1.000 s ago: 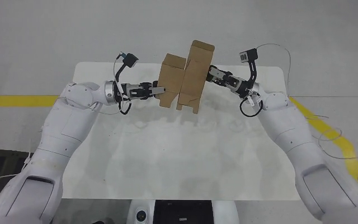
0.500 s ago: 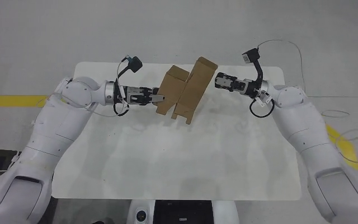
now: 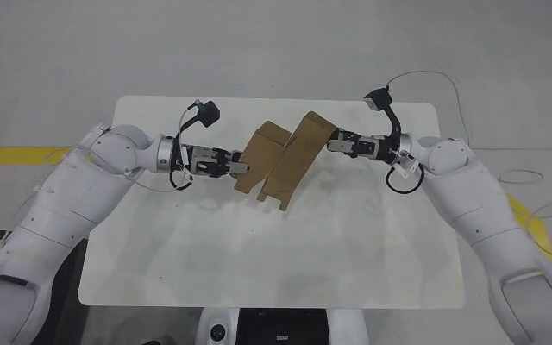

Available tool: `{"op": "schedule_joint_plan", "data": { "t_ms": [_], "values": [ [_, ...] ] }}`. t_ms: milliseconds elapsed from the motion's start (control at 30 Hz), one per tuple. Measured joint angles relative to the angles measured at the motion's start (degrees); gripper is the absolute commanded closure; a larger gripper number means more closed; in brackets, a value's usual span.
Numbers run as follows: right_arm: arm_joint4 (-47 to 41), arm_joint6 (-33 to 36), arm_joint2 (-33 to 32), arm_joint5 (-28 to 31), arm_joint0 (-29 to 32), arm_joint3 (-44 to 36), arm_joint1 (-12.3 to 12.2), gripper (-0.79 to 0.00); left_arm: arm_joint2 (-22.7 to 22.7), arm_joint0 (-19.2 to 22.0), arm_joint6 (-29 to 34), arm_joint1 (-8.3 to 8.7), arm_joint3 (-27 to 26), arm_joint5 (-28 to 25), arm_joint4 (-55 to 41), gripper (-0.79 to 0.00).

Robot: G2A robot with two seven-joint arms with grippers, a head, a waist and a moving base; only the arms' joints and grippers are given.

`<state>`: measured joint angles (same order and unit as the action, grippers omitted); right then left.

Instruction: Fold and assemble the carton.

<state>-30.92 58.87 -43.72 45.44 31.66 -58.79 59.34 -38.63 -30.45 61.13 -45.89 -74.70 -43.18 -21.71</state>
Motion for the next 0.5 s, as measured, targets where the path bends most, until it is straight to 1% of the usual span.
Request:
{"op": "schedule_joint_plan", "data": {
  "t_ms": [100, 133, 200, 233, 267, 300, 367, 433, 467, 500],
  "values": [
    [-0.31, -1.48, 2.25, 1.47, -0.55, -0.12, -0.46, -0.785, 2.01, 0.9, 0.14, 1.16, -0.81, 0.14, -2.55, 0.0],
    [-0.33, -2.12, 3.14, 2.12, -0.82, -0.02, -0.65, -0.763, 2.77, 1.23, 0.32, 1.55, -1.14, 0.33, -3.65, 0.0],
    [-0.24, -3.34, 4.86, 3.33, -1.32, -0.01, -0.93, -0.69, 4.02, 1.79, 0.67, 2.19, -1.82, 0.67, -5.42, 0.0],
    [-0.22, -3.85, 5.67, 3.85, -1.53, -0.05, -1.03, -0.628, 4.51, 2.02, 0.76, 2.45, -2.11, 0.77, -6.03, 0.0],
    [-0.23, -4.34, 6.48, 4.34, -1.77, -0.05, -1.14, -0.597, 4.99, 2.24, 0.82, 2.7, -2.36, 0.83, -6.56, 0.0],
    [-0.3, -4.8, 7.3, 4.8, -2.04, -0.01, -1.24, -0.548, 5.44, 2.45, 0.86, 2.93, -2.56, 0.86, -7.01, 0.0],
    [-0.68, -5.82, 9.12, 5.82, -2.71, 0.27, -1.49, -0.379, 6.47, 2.89, 0.94, 3.44, -2.97, 0.95, -8.06, 0.0],
    [-1.07, -6.83, 10.85, 6.83, -3.43, 0.61, -1.76, -0.286, 7.37, 3.36, 1.08, 3.89, -3.29, 1.09, -9.21, 0.0],
    [-1.26, -7.3, 11.59, 7.3, -3.72, 0.65, -1.87, -0.228, 7.73, 3.58, 1.1, 4.06, -3.43, 1.11, -9.54, 0.0],
    [-1.47, -7.78, 12.34, 7.78, -3.98, 0.58, -1.98, -0.191, 8.08, 3.78, 1.08, 4.23, -3.55, 1.09, -9.82, 0.0]
  ]
}}
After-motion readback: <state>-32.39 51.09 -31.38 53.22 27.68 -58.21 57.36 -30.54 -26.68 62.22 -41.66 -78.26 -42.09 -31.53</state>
